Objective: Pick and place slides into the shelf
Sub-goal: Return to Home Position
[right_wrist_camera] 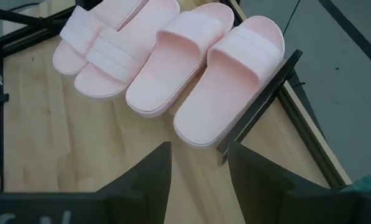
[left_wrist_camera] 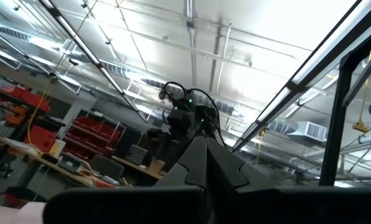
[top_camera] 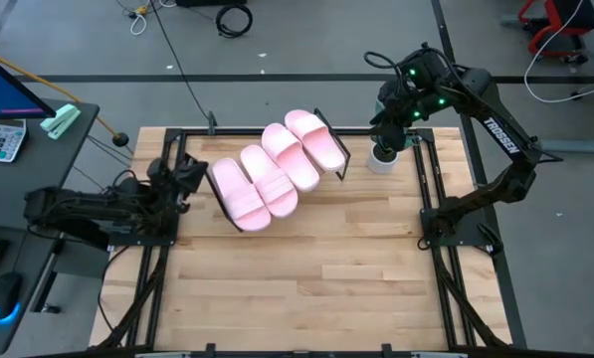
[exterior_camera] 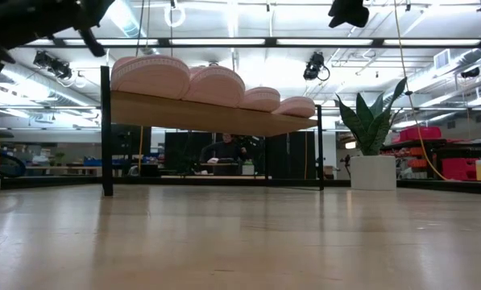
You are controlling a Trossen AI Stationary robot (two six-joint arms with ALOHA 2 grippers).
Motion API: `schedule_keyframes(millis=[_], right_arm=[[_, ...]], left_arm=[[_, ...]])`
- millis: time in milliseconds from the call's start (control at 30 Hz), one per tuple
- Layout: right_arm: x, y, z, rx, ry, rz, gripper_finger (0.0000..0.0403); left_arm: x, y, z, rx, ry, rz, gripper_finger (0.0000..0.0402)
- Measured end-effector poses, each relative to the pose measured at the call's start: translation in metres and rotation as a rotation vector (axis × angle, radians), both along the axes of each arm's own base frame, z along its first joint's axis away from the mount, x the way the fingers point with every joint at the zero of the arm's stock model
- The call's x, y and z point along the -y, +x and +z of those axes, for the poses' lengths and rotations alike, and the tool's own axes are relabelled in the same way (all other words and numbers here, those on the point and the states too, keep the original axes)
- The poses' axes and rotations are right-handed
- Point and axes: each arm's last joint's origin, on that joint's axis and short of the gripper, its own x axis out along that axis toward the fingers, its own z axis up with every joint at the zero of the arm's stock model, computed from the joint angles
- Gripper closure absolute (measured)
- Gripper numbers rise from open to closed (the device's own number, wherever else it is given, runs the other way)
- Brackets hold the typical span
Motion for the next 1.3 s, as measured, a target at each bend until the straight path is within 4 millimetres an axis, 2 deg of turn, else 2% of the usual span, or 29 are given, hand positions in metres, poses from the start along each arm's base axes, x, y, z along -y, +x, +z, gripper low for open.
schedule_keyframes(millis=[333,800,1033,1300], right_arm=[[0.0,0.0,0.0,0.004,0.029,-0.032,0.0239],[0.0,0.0,0.0,0.006,0.039,-0.043,0.0239],[0.0,0.0,0.0,0.005,0.035,-0.04,0.0239],[0.0,0.0,0.0,0.005,0.034,-0.037,0.0239]], left_arm=[[0.001,-0.009,-0.016,0.006,-0.028,-0.029,0.0398],[0.01,-0.018,-0.007,0.108,0.062,-0.093,0.0399],[0.014,-0.016,-0.008,0.076,0.099,-0.105,0.0399],[0.017,-0.028,0.0,0.143,0.163,-0.089,0.04]])
